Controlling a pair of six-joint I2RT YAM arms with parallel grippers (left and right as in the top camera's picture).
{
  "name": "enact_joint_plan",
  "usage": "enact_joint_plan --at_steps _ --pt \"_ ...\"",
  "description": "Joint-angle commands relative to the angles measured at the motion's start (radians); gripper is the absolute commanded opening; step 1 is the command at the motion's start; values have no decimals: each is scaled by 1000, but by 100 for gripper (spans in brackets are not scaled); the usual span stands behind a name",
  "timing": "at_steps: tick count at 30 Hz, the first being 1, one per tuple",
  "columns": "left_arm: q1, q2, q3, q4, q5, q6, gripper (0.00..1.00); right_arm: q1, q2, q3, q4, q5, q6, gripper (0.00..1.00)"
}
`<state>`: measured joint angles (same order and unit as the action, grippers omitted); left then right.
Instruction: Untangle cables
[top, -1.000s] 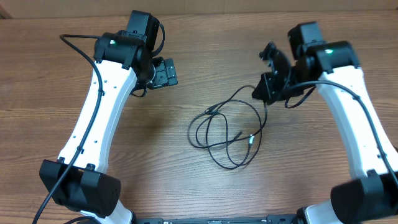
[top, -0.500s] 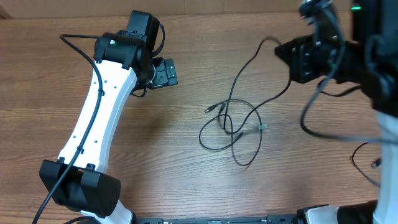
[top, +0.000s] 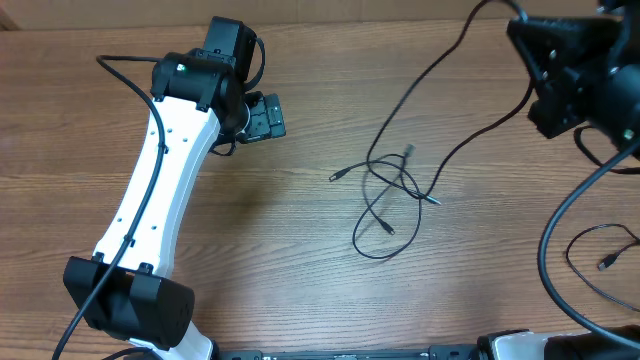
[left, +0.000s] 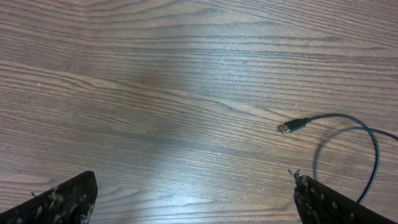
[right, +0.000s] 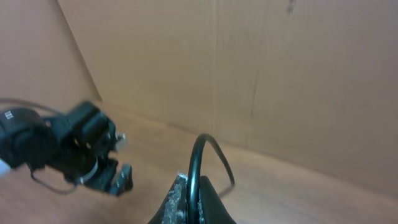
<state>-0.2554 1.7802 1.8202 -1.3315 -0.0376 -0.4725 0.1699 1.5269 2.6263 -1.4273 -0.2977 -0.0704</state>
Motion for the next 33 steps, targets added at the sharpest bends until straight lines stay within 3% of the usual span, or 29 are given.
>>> enact_joint_plan --at_steps 1,11,26,33 --pt "-6 -24 15 1 5 1 100 -2 -5 24 11 12 53 4" --pt "-7 -24 15 1 5 1 99 -2 34 24 -192 28 37 4" --pt "-7 -24 15 1 5 1 100 -2 35 24 -237 28 37 4" --pt "-7 -24 15 1 5 1 100 -2 26 33 -159 27 39 4"
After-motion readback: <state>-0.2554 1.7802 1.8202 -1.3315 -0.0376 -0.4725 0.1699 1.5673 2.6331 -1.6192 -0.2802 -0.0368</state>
